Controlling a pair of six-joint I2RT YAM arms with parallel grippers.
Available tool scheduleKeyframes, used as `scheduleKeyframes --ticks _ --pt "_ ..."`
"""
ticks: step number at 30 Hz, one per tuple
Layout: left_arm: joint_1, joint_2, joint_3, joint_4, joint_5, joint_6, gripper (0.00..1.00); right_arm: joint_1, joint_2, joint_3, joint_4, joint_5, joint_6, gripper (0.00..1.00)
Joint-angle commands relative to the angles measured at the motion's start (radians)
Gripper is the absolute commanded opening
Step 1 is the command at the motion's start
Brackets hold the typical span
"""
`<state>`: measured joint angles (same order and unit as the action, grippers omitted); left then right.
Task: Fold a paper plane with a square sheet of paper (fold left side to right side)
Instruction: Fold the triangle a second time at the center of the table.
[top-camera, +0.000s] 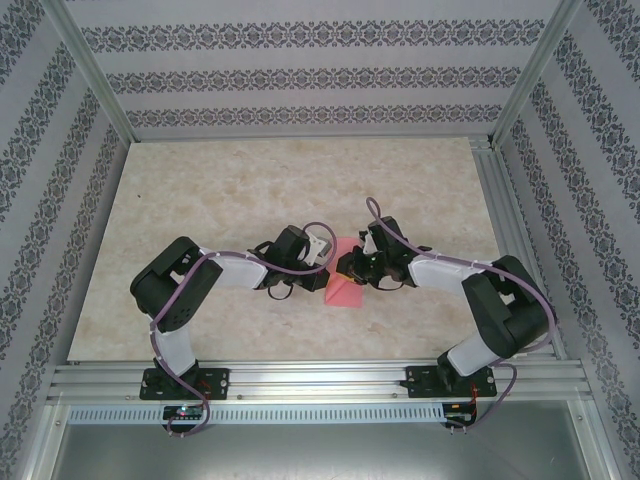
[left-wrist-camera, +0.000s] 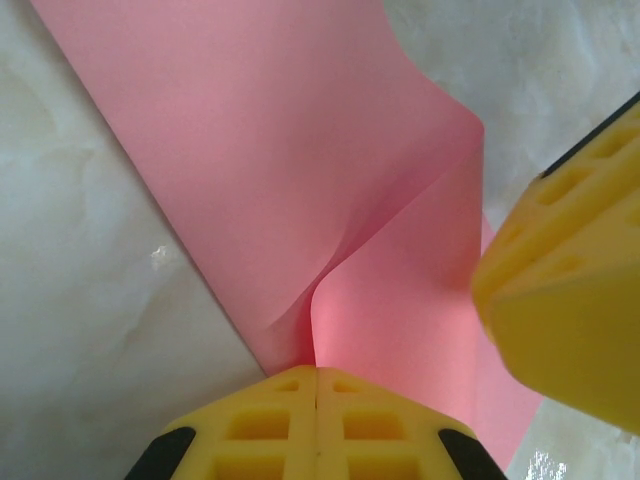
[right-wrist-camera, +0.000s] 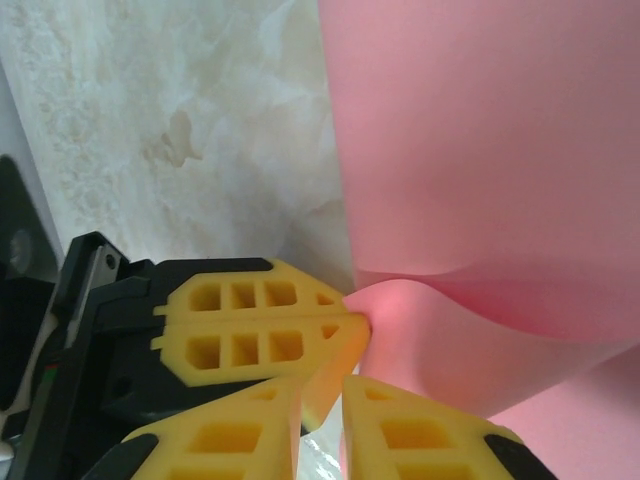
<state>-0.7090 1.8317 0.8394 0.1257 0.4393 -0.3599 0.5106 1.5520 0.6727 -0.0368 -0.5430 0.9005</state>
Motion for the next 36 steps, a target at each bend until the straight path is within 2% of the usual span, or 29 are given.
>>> scheduleKeyframes --ticks 1,36 --pt "0.013 0.018 0.006 0.011 -0.009 0.013 0.0 0.012 0.022 0.004 0.028 0.014 -0.003 0.19" --pt "0.013 0.013 -0.003 0.01 -0.044 0.002 0.0 0.017 0.109 -0.035 0.037 0.052 -0.034 0.19"
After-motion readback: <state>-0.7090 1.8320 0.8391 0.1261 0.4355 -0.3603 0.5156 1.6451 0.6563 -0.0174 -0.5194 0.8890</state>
